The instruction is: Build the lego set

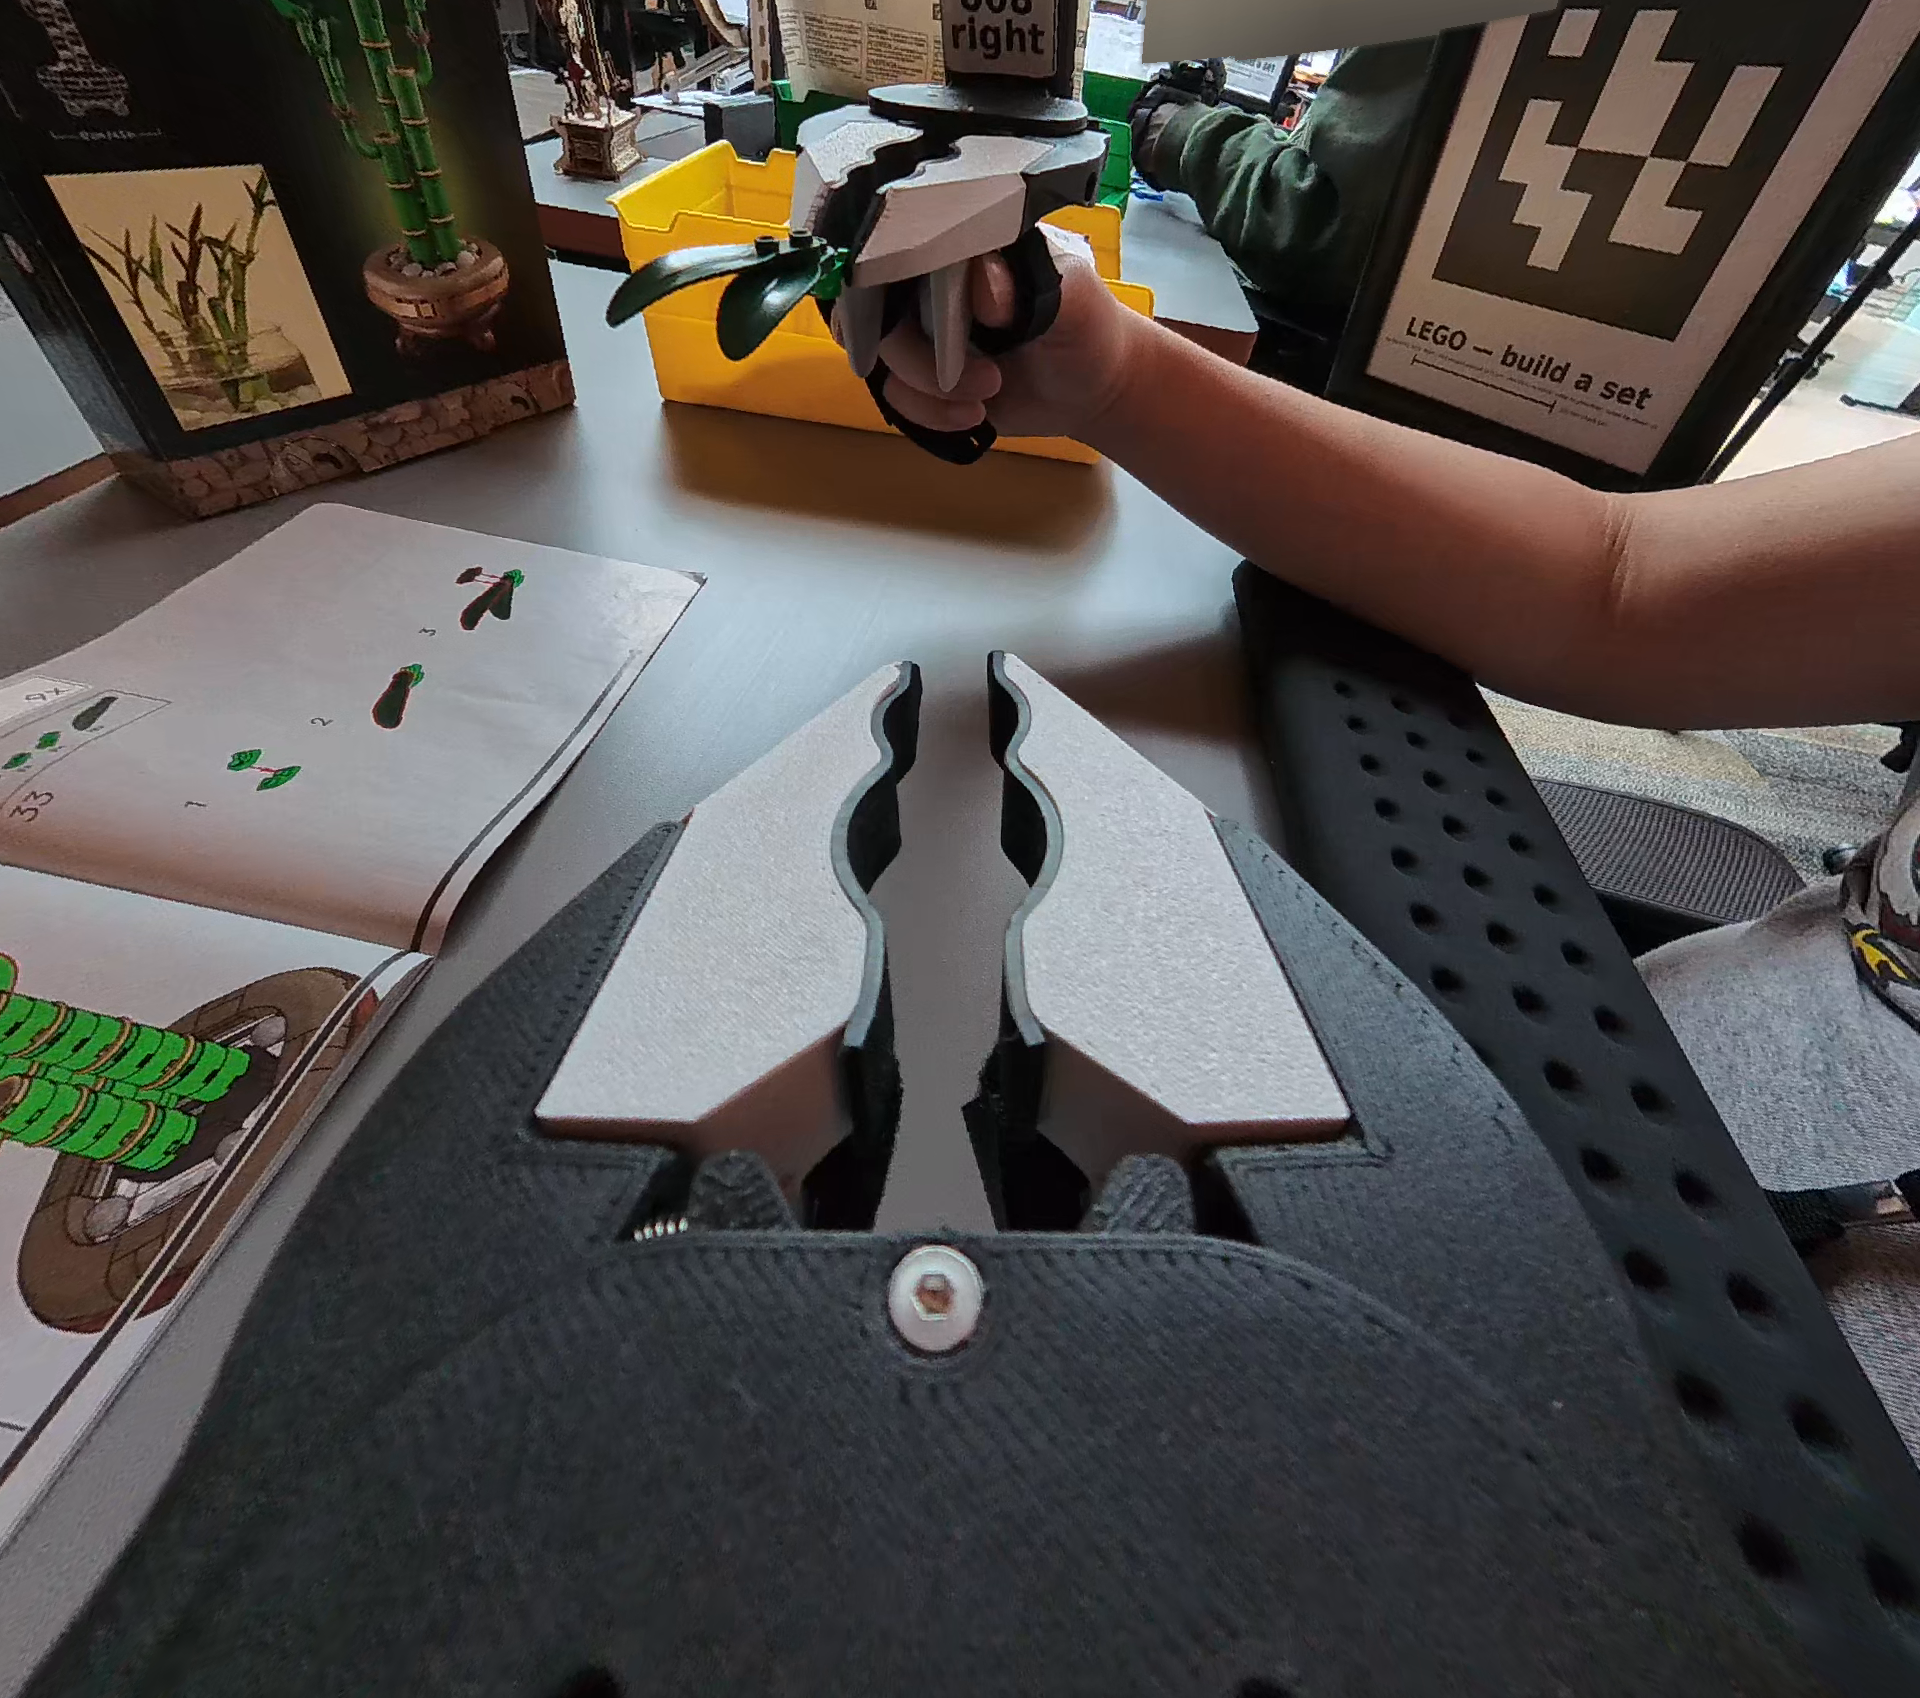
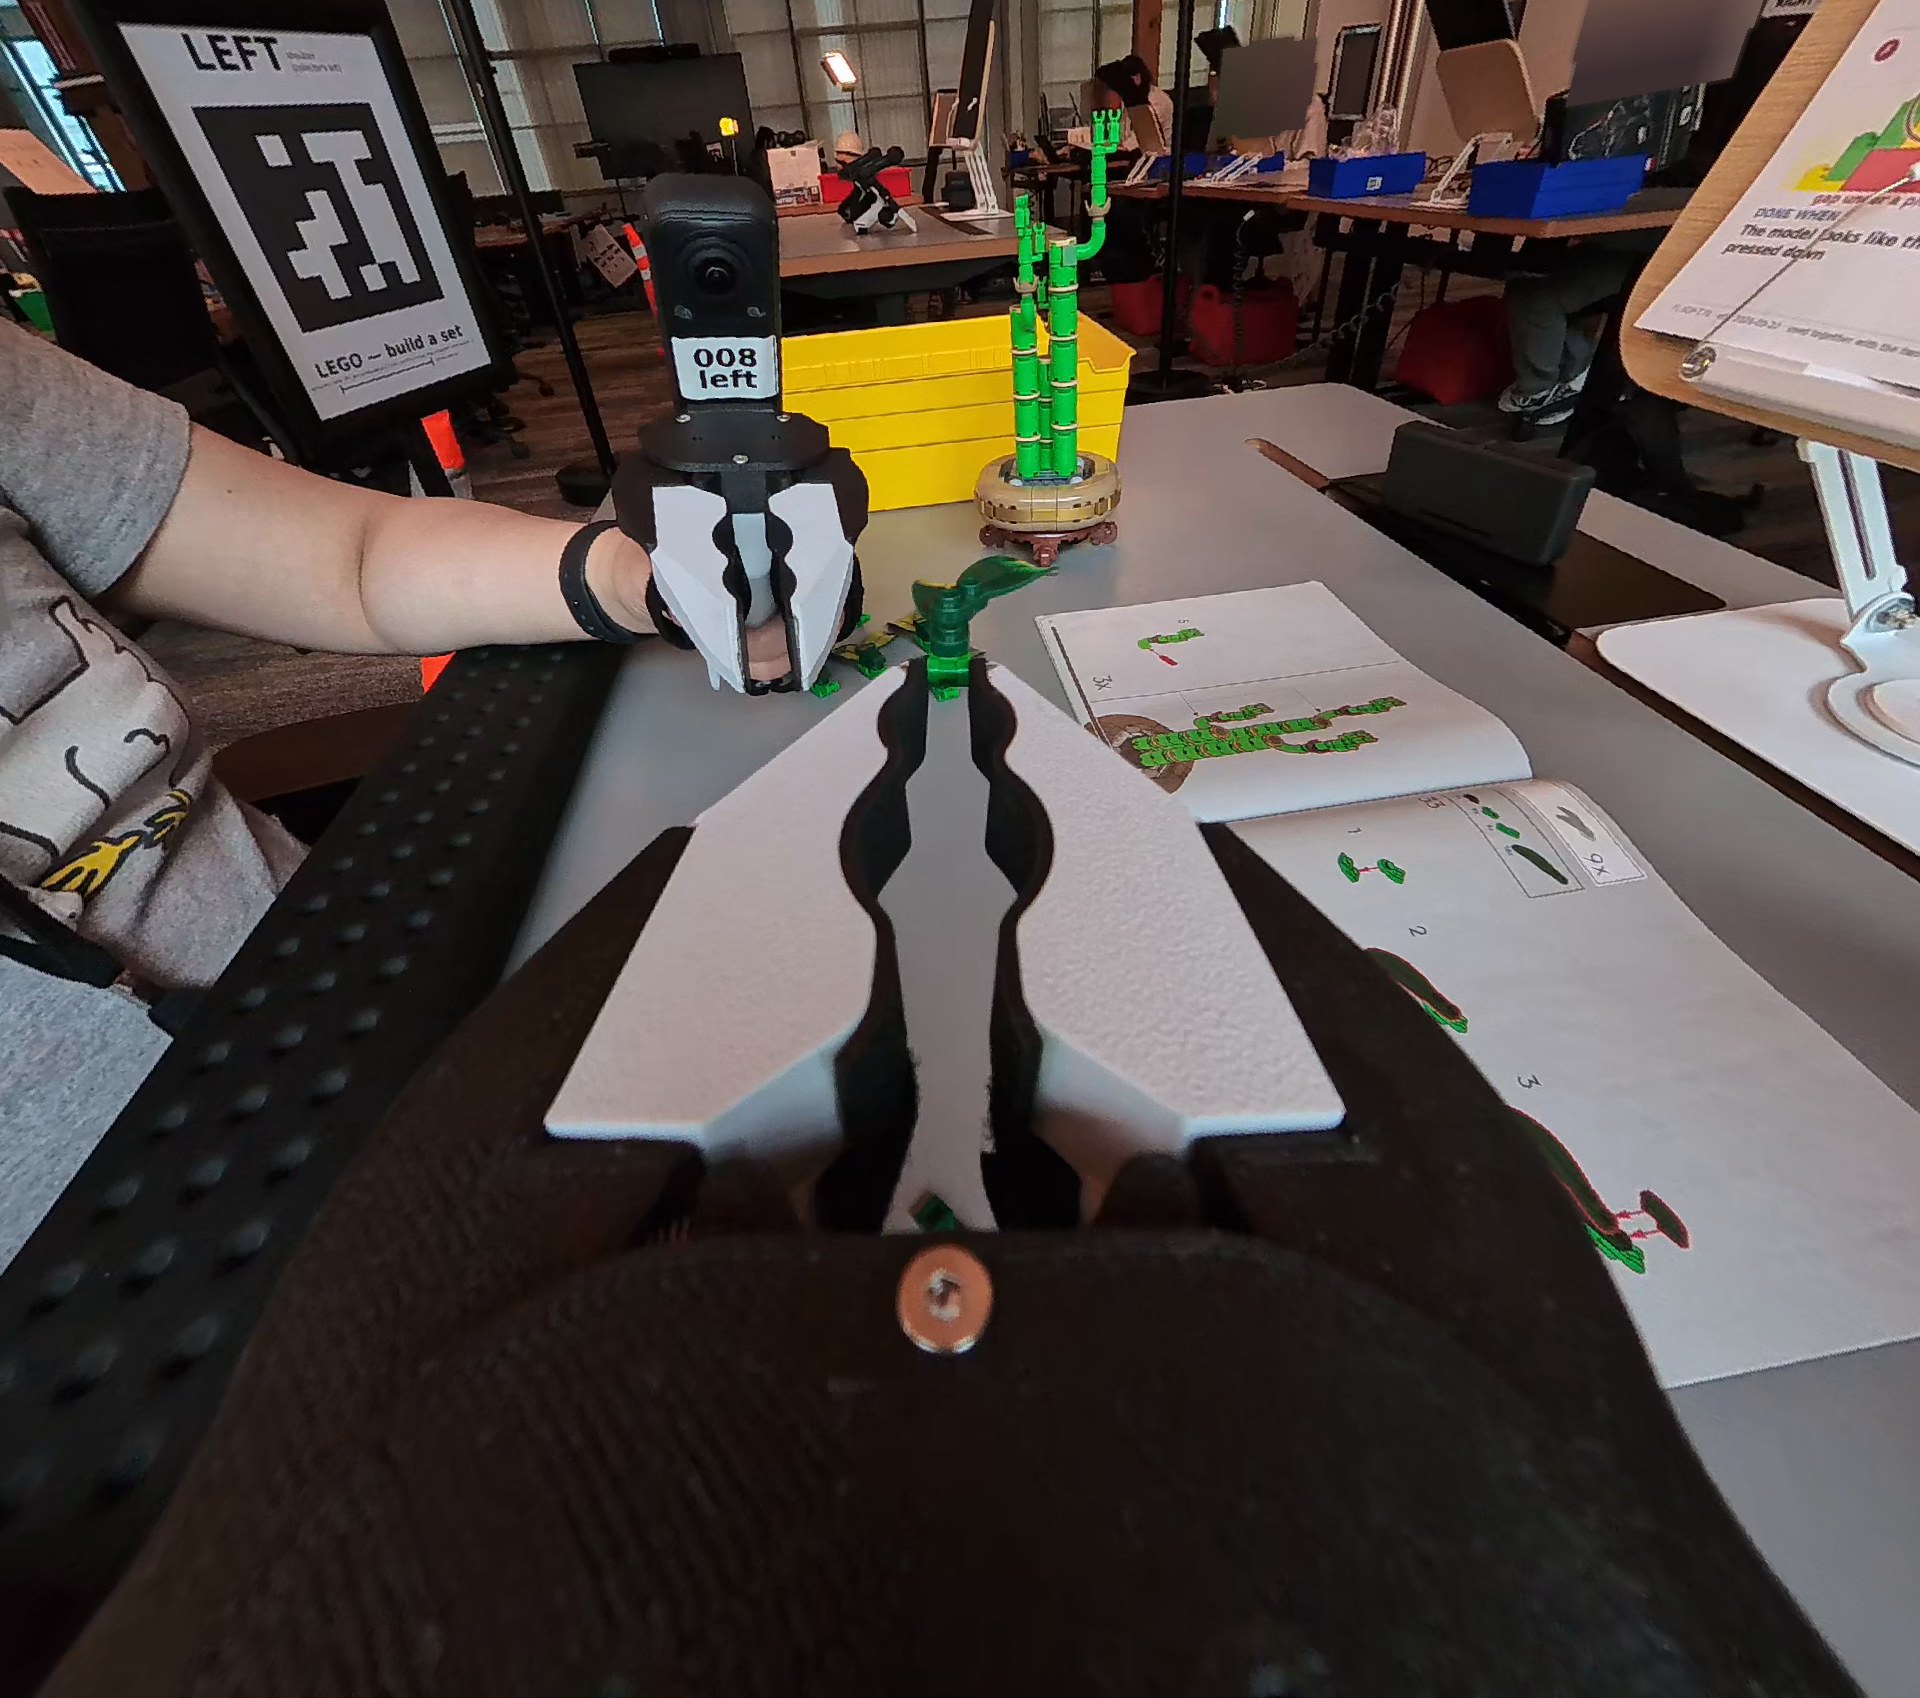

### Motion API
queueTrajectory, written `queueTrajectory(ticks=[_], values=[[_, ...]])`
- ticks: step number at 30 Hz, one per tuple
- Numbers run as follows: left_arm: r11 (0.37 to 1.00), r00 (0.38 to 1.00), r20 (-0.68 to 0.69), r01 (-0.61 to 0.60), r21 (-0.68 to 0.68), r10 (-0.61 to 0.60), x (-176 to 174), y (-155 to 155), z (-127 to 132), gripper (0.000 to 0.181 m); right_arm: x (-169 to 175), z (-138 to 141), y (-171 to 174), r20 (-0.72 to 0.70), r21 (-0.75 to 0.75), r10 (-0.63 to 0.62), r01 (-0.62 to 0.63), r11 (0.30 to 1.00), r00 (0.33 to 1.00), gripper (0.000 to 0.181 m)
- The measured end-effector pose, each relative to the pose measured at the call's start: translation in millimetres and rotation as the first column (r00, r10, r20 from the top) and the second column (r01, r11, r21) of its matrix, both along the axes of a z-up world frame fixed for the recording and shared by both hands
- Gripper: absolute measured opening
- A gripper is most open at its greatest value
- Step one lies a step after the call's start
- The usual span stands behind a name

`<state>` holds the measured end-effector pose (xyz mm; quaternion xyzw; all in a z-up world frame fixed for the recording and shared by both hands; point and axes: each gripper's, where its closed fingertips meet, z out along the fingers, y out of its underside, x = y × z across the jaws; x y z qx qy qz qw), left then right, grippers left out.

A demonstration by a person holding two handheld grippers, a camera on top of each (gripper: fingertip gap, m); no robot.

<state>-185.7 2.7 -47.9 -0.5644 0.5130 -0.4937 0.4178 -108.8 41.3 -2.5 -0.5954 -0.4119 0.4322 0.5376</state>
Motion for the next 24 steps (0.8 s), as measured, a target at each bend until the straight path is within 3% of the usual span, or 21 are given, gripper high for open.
queueTrajectory(ticks=[18, 24], values=[[1.0, 1.0, -0.001, 0.001, 0.0, -0.001, 0.2, -0.1, -0.8, 0.011, -3.1, 1.8, -3.9, -0.003, 0.013, 0.02, -0.02, 1.0, 1.0, 0.006], [0.998, 0.997, 0.073, -0.027, -0.056, 0.031, 1.0, 3.9, 9.6, 0.021, -24.8, 14.4, -8.8, -0.074, -0.008, 0.063, -0.064, 0.998, 0.995, 0.006]])
